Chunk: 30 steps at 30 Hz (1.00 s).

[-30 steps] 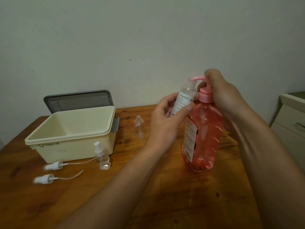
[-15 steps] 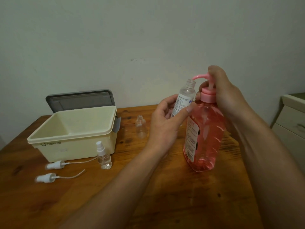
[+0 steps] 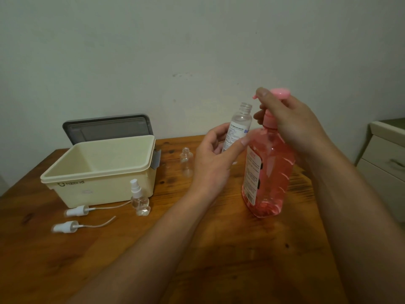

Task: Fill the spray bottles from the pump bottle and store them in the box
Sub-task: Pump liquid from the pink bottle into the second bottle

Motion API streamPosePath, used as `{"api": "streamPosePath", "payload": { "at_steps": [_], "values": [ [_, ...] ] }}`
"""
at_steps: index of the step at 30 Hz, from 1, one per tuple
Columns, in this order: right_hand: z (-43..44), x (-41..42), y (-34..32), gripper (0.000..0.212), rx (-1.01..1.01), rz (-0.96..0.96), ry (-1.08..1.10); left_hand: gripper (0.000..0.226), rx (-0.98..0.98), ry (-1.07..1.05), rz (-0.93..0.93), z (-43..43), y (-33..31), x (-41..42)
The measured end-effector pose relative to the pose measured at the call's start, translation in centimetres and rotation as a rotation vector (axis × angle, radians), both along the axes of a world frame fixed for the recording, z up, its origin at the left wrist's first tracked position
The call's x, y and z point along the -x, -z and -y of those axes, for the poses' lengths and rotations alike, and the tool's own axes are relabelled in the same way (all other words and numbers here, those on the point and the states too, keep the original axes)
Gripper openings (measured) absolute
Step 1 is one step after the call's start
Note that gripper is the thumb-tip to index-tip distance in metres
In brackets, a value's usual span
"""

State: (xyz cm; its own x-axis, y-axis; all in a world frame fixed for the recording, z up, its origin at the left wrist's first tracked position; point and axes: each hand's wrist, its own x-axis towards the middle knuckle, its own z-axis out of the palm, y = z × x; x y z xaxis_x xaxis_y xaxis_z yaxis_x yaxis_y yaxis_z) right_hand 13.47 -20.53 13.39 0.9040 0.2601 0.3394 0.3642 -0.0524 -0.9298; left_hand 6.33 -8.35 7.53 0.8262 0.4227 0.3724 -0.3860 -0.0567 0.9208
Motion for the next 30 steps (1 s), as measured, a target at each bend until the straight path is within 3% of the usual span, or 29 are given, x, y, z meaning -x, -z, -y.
{"api": "streamPosePath", "payload": {
  "at_steps": [5,23,30],
  "values": [
    [-0.1,-0.1,0.1,0.045,-0.056,0.058,0.038,0.047,-0.021,-0.017,-0.012,0.0,0.0,0.4],
    [-0.5,0.2,0.1,0.059,-0.029,0.254,0.173,0.037,-0.089,-0.071,-0.014,-2.1,0.5,2.6],
    [-1.5,1.5,-0.3,0.051,-0.002,0.434,0.286,0.038,-0.083,-0.076,0.006,-2.4,0.6,3.2]
  ]
}}
